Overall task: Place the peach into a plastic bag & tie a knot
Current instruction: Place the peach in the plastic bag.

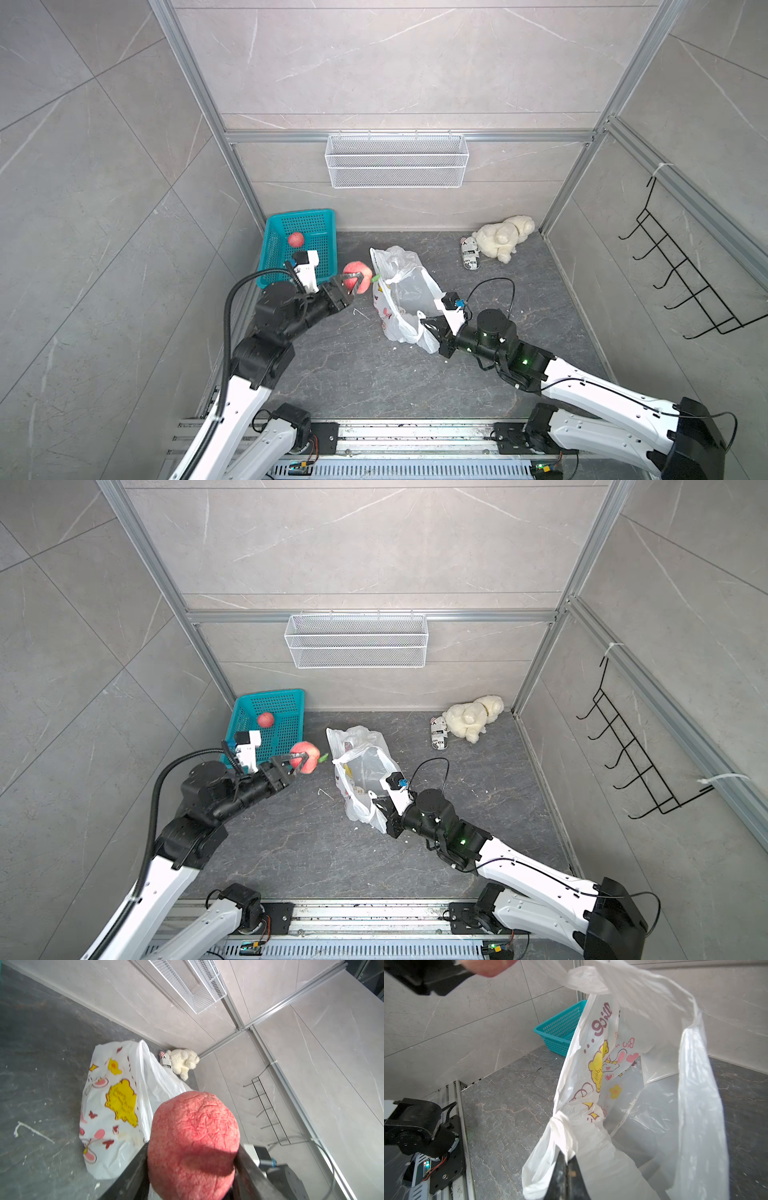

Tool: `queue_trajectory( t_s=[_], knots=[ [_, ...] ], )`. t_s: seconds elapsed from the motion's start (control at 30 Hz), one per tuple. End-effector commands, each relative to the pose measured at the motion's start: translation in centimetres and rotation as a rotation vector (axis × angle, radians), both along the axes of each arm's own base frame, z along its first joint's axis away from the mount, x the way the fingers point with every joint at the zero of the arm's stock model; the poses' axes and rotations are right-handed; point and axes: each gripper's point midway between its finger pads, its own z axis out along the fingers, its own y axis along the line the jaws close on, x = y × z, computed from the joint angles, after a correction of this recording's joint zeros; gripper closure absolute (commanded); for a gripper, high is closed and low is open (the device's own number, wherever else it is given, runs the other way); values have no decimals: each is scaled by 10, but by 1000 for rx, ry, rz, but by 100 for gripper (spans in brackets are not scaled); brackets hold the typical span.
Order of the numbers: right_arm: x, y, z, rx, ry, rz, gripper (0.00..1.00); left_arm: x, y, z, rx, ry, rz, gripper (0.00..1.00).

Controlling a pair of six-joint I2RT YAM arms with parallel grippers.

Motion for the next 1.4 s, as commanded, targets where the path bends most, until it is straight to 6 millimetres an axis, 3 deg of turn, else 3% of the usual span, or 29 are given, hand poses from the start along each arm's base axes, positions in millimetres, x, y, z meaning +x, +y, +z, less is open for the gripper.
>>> queue_trajectory(
  t_s=[0.0,0.17,0.37,0.53,0.63,0.8,0.9,1.0,1.2,1.27,1.37],
  knots=[
    [0,-3,5,13,-43,-11,100,-36,-9,-35,30,143,-131,61],
    [0,-4,5,11,-50,-12,100,-55,-26,-55,-7,236,-232,63],
    [0,-5,3,8,-54,-15,100,-46,-54,-69,9,285,-293,63],
    [-1,-5,4,6,-59,-14,100,-22,-81,-60,31,257,-299,68],
    [-1,-5,3,2,-60,-13,100,1,-87,-58,66,264,-245,73],
    [-1,-4,1,-3,-58,-7,100,30,-91,-49,120,227,-154,74],
    [-1,-3,0,-6,-52,-3,100,48,-89,-52,165,245,-82,74],
    [-2,-2,0,-5,-51,3,100,62,-101,-56,185,272,-88,76],
    [-2,-2,1,-1,-51,4,100,83,-113,-78,312,368,-58,76],
    [-2,-2,1,-1,-52,2,100,84,-119,-80,354,373,-62,71],
    [-2,-3,2,0,-55,2,100,87,-120,-82,402,366,-51,53]
  ],
)
